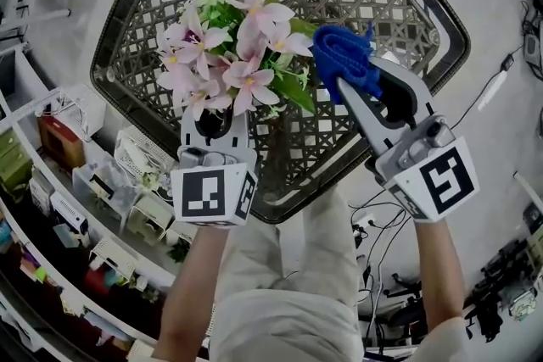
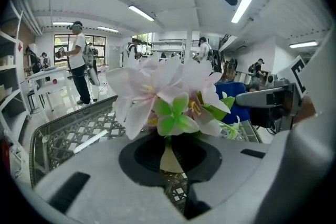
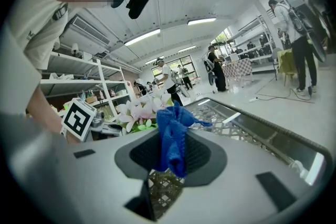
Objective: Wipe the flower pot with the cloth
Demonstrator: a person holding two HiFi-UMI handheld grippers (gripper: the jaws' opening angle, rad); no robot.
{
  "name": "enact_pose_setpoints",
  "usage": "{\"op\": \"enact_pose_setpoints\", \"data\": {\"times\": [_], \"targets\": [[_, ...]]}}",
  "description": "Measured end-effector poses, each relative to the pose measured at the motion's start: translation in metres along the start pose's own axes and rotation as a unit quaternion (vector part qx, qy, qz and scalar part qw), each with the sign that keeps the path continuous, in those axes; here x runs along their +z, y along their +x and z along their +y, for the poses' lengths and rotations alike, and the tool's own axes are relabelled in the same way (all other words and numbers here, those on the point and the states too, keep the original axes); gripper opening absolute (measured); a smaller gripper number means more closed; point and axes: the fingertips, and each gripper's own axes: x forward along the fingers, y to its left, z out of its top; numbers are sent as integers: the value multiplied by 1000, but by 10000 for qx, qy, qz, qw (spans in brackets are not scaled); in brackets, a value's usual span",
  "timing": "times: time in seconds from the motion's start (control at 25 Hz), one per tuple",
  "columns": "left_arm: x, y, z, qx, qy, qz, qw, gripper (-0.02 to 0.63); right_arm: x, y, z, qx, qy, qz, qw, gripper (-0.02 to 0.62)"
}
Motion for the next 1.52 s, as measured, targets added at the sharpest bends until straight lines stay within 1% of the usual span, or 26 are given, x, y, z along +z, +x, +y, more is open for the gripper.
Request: {"op": "enact_pose_setpoints", "data": {"times": [0.24, 0.4, 0.52, 0.64, 0.76, 0.88, 1.0, 1.12, 1.32, 1.44, 1.52], "targets": [[-2, 1, 2, 106, -144, 109, 9998, 40, 17, 8, -14, 169, -68, -18, 9998, 115], [-3, 0, 3, 96, -243, 194, 9995, 38, 14, 27, -15, 424, -372, 235, 9981, 115], [-4, 0, 4, 111, -294, 209, 9993, 37, 3, 42, -22, 498, -624, 472, 9957, 115], [-2, -1, 4, 138, -331, 216, 9991, 37, -1, 54, -37, 575, -593, 542, 9951, 115], [0, -1, 3, 173, -280, 270, 9991, 35, 7, 64, -55, 663, -556, 491, 9950, 115], [0, 0, 4, 204, -260, 323, 9989, 35, 13, 77, -66, 812, -712, 543, 9927, 115], [-1, -1, 4, 249, -302, 323, 9987, 35, 12, 90, -64, 1112, -871, 675, 9877, 115], [0, -1, 5, 258, -347, 294, 9986, 35, 7, 103, -55, 1501, -964, 799, 9807, 115], [0, -2, 6, 286, -601, 372, 9971, 35, 0, 122, -40, 2015, -1018, 920, 9698, 115], [-1, -3, 6, 317, -596, 373, 9970, 35, -7, 129, -31, 2311, -1043, 1082, 9613, 115], [0, -3, 6, 339, -522, 352, 9974, 35, -11, 134, -24, 2508, -1187, 1163, 9537, 114]]}}
